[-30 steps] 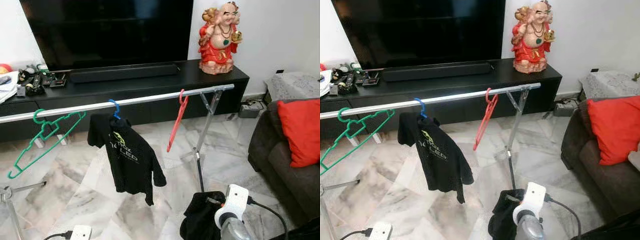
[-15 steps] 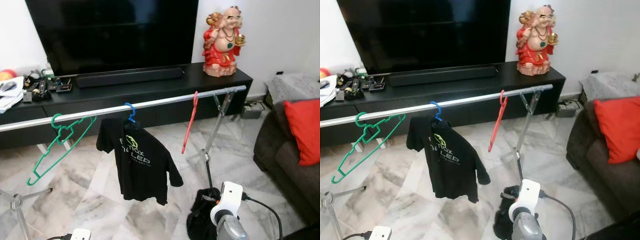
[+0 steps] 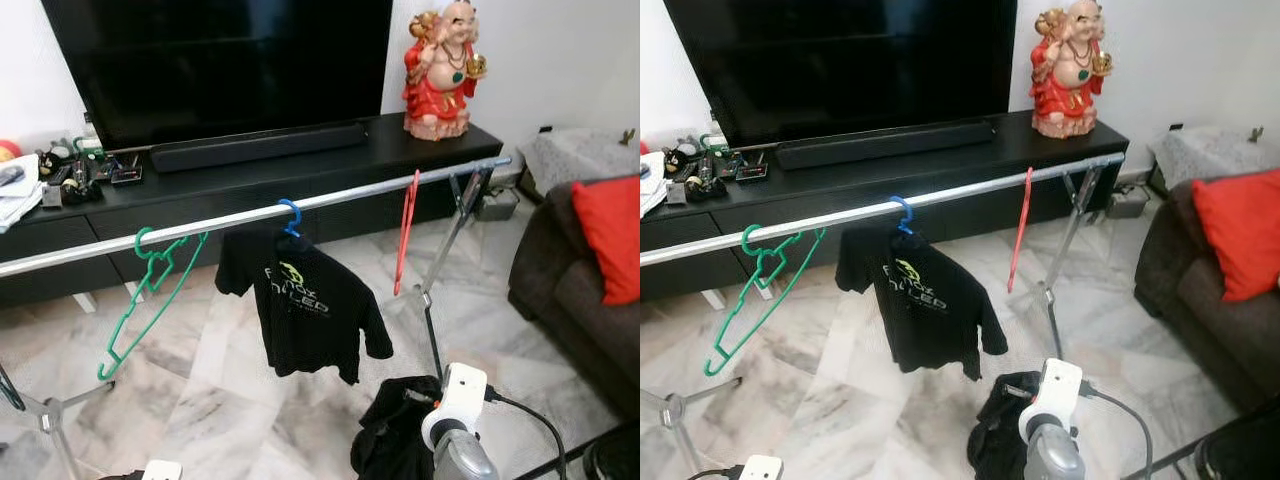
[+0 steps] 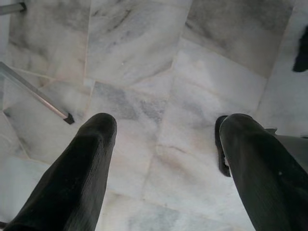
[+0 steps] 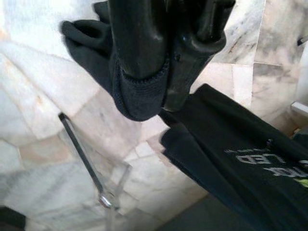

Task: Hang hanger

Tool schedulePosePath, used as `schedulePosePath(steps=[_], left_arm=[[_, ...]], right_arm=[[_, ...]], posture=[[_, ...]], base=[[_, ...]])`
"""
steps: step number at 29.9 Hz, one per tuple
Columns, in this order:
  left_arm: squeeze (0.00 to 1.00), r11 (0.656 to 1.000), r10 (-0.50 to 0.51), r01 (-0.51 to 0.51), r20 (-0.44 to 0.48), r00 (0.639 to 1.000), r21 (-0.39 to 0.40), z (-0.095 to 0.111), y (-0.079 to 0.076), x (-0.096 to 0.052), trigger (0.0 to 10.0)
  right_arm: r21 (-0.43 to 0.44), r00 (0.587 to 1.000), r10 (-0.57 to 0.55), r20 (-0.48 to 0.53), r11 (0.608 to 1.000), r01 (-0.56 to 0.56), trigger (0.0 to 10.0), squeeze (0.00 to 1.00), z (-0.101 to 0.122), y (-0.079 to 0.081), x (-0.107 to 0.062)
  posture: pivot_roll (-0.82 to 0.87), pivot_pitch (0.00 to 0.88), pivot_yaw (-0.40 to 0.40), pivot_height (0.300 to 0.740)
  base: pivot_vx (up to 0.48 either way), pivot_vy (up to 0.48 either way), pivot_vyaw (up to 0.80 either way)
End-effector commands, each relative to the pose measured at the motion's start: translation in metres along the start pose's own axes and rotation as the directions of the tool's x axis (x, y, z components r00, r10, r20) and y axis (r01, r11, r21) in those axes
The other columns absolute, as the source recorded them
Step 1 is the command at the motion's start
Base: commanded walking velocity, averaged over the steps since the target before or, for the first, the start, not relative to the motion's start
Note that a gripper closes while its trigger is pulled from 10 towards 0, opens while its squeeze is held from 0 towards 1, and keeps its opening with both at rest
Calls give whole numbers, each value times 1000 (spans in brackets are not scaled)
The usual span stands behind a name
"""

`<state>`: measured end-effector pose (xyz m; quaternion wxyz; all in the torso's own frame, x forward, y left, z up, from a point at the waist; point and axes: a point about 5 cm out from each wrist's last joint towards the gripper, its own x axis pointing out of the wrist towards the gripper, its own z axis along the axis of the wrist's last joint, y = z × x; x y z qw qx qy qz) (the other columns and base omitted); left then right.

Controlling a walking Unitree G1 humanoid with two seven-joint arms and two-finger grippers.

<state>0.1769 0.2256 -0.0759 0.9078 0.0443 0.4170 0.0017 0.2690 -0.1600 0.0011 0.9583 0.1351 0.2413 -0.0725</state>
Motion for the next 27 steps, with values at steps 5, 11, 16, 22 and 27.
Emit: schedulePosePath(steps=[5, 11, 16, 22, 27], left_arm=[[0, 1000, -16, 16, -19, 1000, 17, -6, -2, -1, 10000], [0, 1000, -19, 19, -22, 1000, 16, -6, -1, -2, 10000], [0, 1000, -10, 10, -40, 999, 14, -10, 7, -4, 10000], [0, 1000, -4, 5, -53, 999, 12, -14, 11, -6, 10000], [0, 1000, -8, 9, -58, 998, 10, -14, 7, -5, 10000]], right_arm=[[15, 999, -15, 33, 1000, 15, 10000, 0, 8, -2, 2], [18, 999, -23, 36, 1000, 22, 10000, 0, 9, -3, 2], [23, 999, -27, 40, 999, 26, 10000, 0, 10, -3, 2], [29, 999, -29, 44, 999, 27, 10000, 0, 10, -3, 2], [28, 999, -27, 45, 999, 25, 10000, 0, 11, -2, 3]], posture=[[116, 32, 54, 740], [117, 33, 55, 740], [118, 33, 56, 740], [120, 34, 57, 740], [121, 35, 58, 740]], base=[[0, 0, 0], [0, 0, 0], [0, 0, 0], [0, 0, 0], [-259, 0, 0]])
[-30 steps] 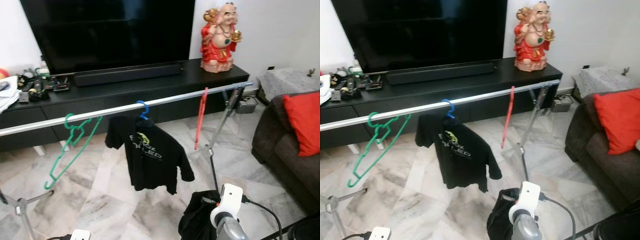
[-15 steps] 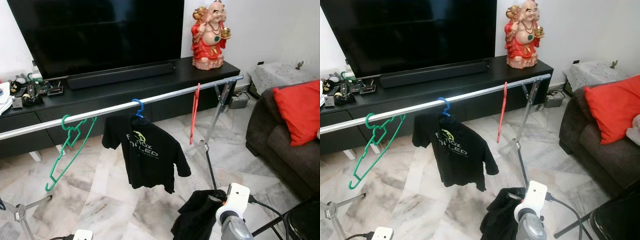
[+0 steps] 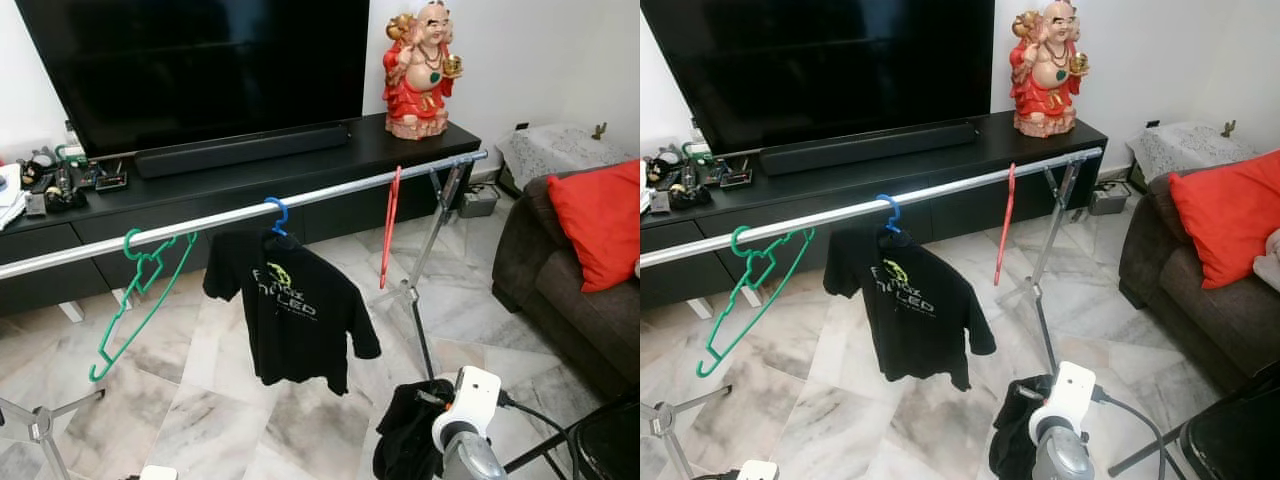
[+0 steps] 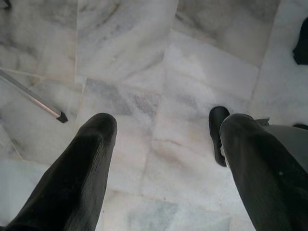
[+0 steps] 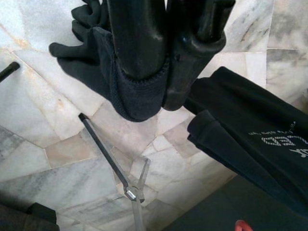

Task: Hang hanger

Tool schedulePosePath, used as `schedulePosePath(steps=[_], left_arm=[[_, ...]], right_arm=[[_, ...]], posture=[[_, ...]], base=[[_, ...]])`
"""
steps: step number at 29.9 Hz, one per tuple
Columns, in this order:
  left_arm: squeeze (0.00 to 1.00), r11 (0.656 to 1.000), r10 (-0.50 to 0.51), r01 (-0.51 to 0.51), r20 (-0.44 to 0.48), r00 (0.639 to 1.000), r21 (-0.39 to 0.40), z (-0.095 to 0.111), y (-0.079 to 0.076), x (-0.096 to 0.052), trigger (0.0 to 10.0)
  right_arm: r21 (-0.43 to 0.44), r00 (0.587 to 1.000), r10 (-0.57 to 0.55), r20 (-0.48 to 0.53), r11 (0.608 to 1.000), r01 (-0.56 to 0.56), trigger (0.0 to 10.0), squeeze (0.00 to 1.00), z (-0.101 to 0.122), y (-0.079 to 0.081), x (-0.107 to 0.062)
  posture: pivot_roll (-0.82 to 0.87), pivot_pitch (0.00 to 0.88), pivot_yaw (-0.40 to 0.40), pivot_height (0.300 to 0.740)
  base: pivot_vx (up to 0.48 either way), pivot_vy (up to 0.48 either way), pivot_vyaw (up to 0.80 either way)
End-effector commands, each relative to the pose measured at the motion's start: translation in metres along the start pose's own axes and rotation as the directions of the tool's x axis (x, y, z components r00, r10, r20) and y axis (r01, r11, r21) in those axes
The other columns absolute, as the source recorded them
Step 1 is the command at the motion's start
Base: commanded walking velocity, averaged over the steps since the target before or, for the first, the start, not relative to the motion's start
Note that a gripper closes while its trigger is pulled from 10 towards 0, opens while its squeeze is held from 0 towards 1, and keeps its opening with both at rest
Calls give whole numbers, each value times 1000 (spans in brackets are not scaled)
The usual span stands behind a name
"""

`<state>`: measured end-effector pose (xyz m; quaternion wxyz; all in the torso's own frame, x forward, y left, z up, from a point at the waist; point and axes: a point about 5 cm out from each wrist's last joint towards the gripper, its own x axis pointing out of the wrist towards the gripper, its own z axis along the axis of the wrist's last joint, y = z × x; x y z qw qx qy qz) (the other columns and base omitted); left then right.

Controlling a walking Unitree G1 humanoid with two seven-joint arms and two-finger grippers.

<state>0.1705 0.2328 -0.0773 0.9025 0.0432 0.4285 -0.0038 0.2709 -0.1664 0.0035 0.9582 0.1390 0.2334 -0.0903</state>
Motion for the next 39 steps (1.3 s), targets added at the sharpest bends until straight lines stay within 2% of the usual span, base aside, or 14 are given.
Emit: schedulePosePath(steps=[1, 14, 21, 31, 39], left_arm=[[0, 1000, 3, -3, -34, 999, 7, -8, 0, -2, 10000], [0, 1000, 20, -20, -48, 999, 4, -14, 14, -7, 10000], [0, 1000, 14, -14, -49, 999, 3, -19, 10, -8, 10000], [0, 1000, 12, -11, -45, 999, 7, -14, 6, -5, 10000], [0, 1000, 7, -7, -34, 999, 12, -9, 4, -3, 10000]], right_arm=[[10, 1000, 5, 26, 1000, -5, 10000, 0, 6, 3, 2], [3, 1000, 6, 26, 1000, -6, 10000, 0, 6, 4, 2], [0, 1000, 8, 22, 1000, -8, 10000, 0, 5, 4, 2], [-20, 999, 23, 29, 1000, -22, 10000, 0, 6, 6, 3], [-26, 999, 21, 37, 999, -20, 10000, 0, 8, 7, 3]], posture=[[121, 35, 58, 740], [122, 37, 58, 740], [126, 33, 57, 740], [126, 27, 60, 740], [125, 14, 63, 740]], base=[[-281, 0, 0], [-284, 0, 0], [-285, 0, 0], [-285, 0, 0], [-285, 0, 738]])
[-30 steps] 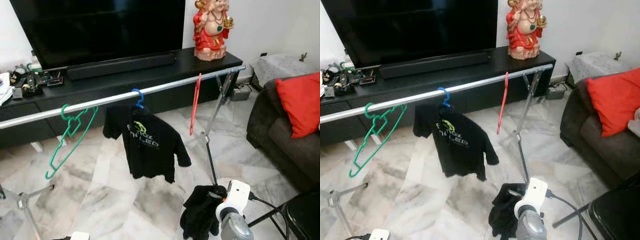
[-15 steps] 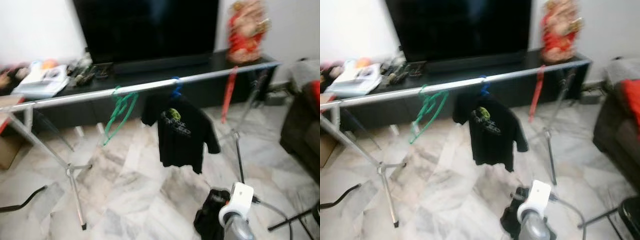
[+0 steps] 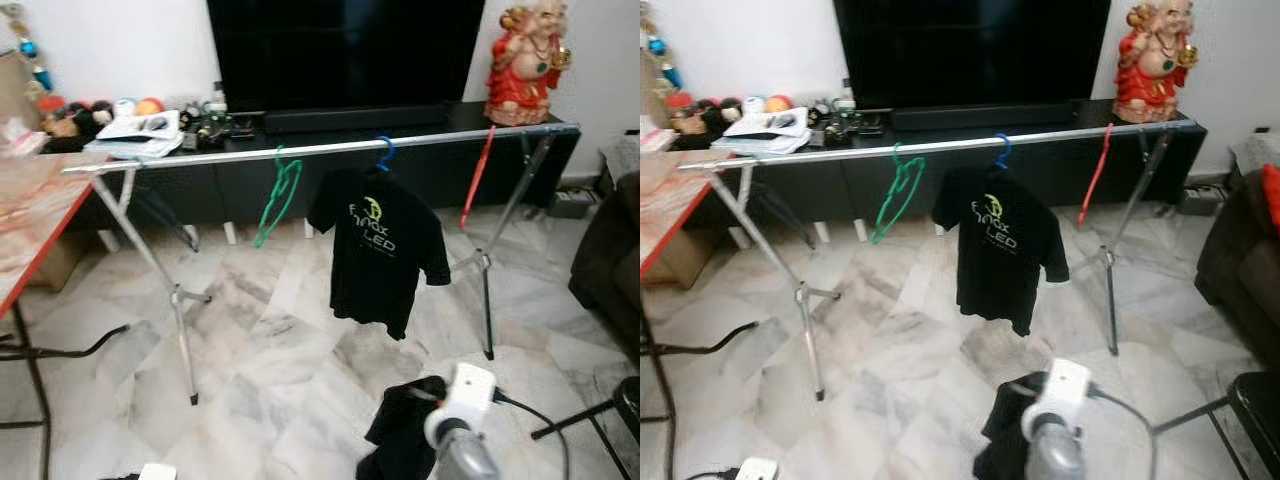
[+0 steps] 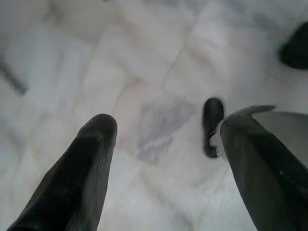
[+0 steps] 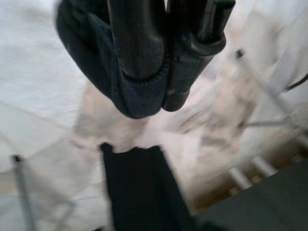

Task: Hang hanger

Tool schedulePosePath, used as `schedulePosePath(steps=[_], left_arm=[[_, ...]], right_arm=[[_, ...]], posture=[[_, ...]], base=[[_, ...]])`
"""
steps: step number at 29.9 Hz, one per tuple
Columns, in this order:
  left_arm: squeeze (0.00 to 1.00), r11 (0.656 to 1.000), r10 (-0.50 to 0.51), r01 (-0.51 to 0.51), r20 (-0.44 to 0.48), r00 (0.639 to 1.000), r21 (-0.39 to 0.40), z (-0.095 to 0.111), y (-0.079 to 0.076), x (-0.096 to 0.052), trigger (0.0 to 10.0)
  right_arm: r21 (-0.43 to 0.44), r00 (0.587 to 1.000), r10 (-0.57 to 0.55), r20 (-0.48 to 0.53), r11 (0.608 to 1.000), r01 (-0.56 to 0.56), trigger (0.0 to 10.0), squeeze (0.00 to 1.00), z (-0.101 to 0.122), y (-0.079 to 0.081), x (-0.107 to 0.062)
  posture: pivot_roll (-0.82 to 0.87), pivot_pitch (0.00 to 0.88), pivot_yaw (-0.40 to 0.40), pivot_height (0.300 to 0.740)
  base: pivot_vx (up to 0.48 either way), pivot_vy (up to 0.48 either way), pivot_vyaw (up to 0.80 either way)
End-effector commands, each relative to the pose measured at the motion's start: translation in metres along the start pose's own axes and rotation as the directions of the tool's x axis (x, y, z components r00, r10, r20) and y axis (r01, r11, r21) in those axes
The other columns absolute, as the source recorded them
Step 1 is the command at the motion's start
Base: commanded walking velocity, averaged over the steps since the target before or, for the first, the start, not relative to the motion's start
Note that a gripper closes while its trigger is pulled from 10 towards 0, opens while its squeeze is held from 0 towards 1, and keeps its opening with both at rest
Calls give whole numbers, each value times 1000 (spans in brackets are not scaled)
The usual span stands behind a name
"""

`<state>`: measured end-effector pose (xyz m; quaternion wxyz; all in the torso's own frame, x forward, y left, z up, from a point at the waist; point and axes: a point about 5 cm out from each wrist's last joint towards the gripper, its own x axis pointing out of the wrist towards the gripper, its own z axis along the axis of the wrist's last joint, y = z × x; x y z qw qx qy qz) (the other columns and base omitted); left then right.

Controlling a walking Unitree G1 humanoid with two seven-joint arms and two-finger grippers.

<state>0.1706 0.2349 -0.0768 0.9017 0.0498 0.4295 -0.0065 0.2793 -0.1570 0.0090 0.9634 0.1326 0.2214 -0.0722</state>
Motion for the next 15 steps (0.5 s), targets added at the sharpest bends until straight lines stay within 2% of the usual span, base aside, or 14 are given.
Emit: schedulePosePath(steps=[1, 10, 15], left_arm=[[0, 1000, 5, -5, -29, 1000, -1, -9, 1, -2, 10000], [0, 1000, 0, 0, -4, 1000, 3, -4, 0, -1, 10000], [0, 999, -20, 18, 66, 998, 26, 16, -1, 3, 10000]], right_arm=[[5, 1000, -20, 11, 1000, 20, 10000, 0, 3, -6, 0], [-8, 1000, -16, -2, 1000, 16, 10000, 0, 5, -4, 2], [-35, 1000, 10, -18, 999, -11, 10000, 0, 10, 2, 5]], posture=[[125, 14, 63, 740], [125, 14, 63, 740], [126, 25, 60, 740]], base=[[-285, 0, 0], [-285, 0, 0], [-285, 0, 0]])
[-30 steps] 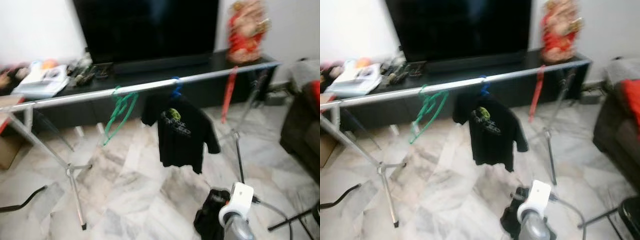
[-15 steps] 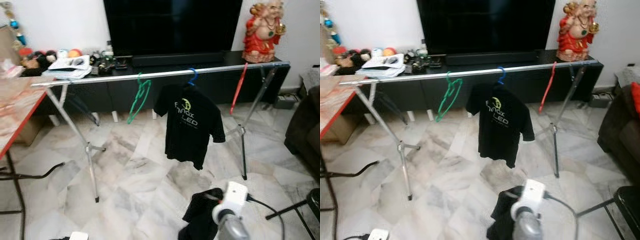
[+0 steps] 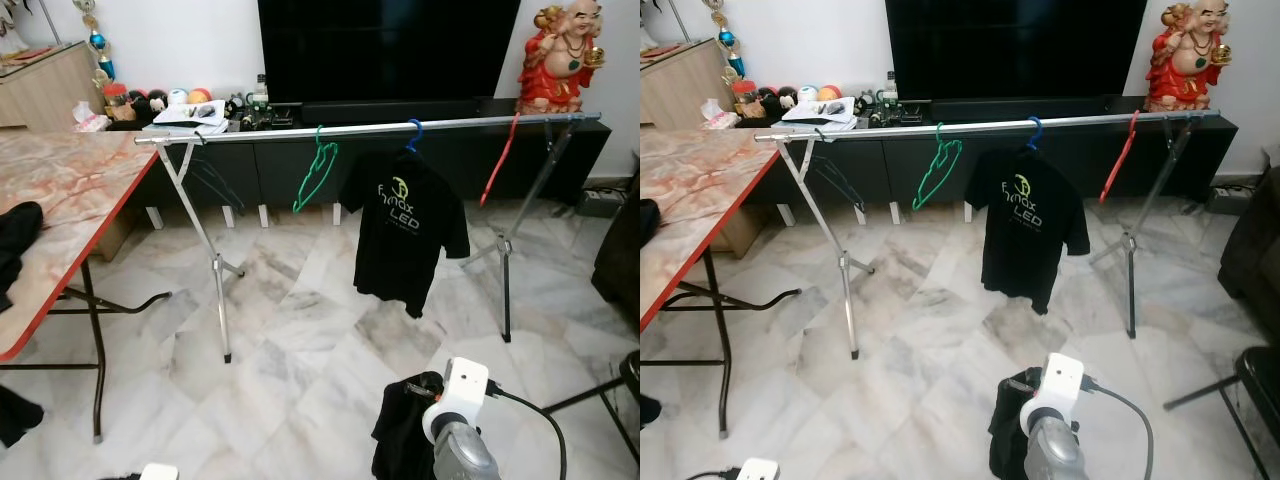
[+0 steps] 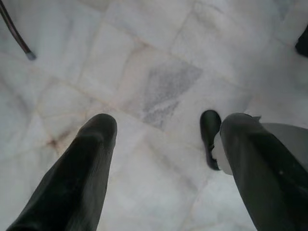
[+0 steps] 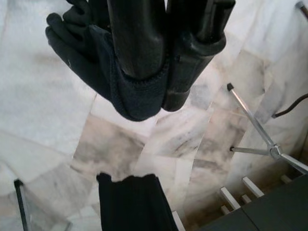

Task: Hang hanger

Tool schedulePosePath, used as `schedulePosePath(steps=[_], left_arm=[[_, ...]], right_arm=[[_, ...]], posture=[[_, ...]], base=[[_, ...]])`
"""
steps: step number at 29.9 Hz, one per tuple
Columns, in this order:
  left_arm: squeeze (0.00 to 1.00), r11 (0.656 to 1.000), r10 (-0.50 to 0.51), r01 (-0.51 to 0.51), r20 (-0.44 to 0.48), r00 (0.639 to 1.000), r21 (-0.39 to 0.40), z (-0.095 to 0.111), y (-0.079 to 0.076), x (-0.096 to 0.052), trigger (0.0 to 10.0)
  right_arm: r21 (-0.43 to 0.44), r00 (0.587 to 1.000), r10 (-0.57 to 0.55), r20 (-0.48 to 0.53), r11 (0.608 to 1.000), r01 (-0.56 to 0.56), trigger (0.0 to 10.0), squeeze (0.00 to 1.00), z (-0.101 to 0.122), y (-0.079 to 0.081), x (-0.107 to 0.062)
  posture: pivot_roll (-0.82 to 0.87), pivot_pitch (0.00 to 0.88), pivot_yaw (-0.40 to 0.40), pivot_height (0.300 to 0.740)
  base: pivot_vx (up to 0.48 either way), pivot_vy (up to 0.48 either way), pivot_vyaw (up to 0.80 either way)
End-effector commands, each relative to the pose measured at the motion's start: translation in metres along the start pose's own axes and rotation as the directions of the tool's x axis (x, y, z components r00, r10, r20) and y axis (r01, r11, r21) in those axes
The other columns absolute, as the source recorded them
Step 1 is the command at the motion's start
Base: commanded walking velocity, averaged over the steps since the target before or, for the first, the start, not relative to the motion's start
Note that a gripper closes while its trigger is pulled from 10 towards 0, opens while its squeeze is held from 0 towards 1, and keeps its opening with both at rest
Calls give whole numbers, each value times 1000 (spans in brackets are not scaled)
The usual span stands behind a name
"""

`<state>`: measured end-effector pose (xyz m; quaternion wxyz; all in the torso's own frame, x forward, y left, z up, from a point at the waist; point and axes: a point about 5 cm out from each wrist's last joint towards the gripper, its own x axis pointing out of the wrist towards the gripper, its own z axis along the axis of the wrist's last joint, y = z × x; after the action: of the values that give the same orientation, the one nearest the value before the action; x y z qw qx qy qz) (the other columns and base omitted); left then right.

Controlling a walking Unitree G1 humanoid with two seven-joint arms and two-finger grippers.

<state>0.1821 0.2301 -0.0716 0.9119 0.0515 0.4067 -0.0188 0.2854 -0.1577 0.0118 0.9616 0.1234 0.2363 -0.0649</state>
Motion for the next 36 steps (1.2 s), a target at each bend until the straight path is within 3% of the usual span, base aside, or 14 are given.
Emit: schedulePosePath(steps=[1, 3, 5, 7, 8, 13, 25, 26, 27, 28, 30, 32, 33, 36], left_arm=[[0, 1000, -1, 1, 15, 1000, 13, 3, 2, 0, 10000], [0, 1000, -7, 6, 34, 999, 20, 9, 2, 2, 10000], [0, 997, -41, 32, 128, 991, 71, 36, 2, 6, 10000], [0, 997, -41, 32, 128, 991, 71, 36, 2, 6, 10000], [0, 994, -66, 49, 183, 981, 97, 52, 1, 8, 10000], [0, 936, -305, 205, 373, 876, 285, 127, -23, 6, 10000], [0, 854, -478, 310, 391, 787, 419, 159, -50, -5, 10000], [0, 814, -543, 355, 385, 746, 460, 169, -57, -13, 10000], [0, 802, -561, 369, 379, 736, 470, 171, -58, -16, 10000], [0, 740, -623, 402, 323, 713, 539, 175, -64, -23, 10000], [0, 664, -671, 433, 229, 706, 610, 177, -69, -30, 10000], [0, 650, -673, 433, 207, 710, 625, 177, -69, -31, 10000], [0, 608, -685, 421, 177, 707, 673, 180, -68, -34, 10000], [0, 571, -721, 435, 173, 671, 696, 196, -70, -46, 10000]], right_arm=[[-13, 1000, 5, 12, 1000, -5, 10000, 0, 5, 1, 0], [-22, 1000, 10, 5, 1000, -10, 10000, 0, 6, 2, 1], [-45, 999, 34, -7, 998, -34, 10000, 0, 13, 8, 3], [-45, 999, 34, -7, 998, -34, 10000, 0, 13, 8, 3], [-53, 999, 50, -6, 997, -51, 10000, 0, 17, 11, 4], [-137, 990, 142, -16, 980, -143, 10000, 0, 37, 28, 7], [-160, 984, 178, -12, 971, -177, 10000, 0, 49, 34, 7], [-160, 987, 163, -5, 974, -162, 10000, 0, 56, 35, 7], [-161, 987, 160, -8, 974, -159, 10000, 0, 58, 36, 7], [-165, 987, 163, -6, 973, -161, 10000, 0, 65, 40, 7], [-159, 986, 163, -17, 974, -164, 10000, 0, 71, 45, 5], [-153, 987, 161, -24, 975, -163, 10000, 0, 72, 46, 5], [-146, 986, 163, -22, 975, -165, 10000, 0, 77, 50, 4], [-123, 973, 232, 15, 966, -229, 10000, 0, 94, 71, -8]], posture=[[126, 25, 60, 740], [126, 25, 60, 740], [128, 34, 59, 740], [128, 34, 59, 740], [129, 40, 58, 740], [130, 49, 55, 740], [129, 49, 51, 740], [129, 52, 48, 740], [129, 52, 48, 740], [126, 52, 49, 740], [126, 57, 46, 740], [126, 57, 46, 740], [122, 60, 46, 740], [123, 63, 43, 740]], base=[[-285, 0, 0], [-259, 0, 0], [0, 0, 0], [0, 0, 0], [0, 0, 0], [0, 0, 0], [0, 0, 0], [0, 0, 0], [0, 0, 0], [0, 0, 0], [0, 0, 0], [0, 0, 0], [0, 0, 0], [0, 0, 0]])
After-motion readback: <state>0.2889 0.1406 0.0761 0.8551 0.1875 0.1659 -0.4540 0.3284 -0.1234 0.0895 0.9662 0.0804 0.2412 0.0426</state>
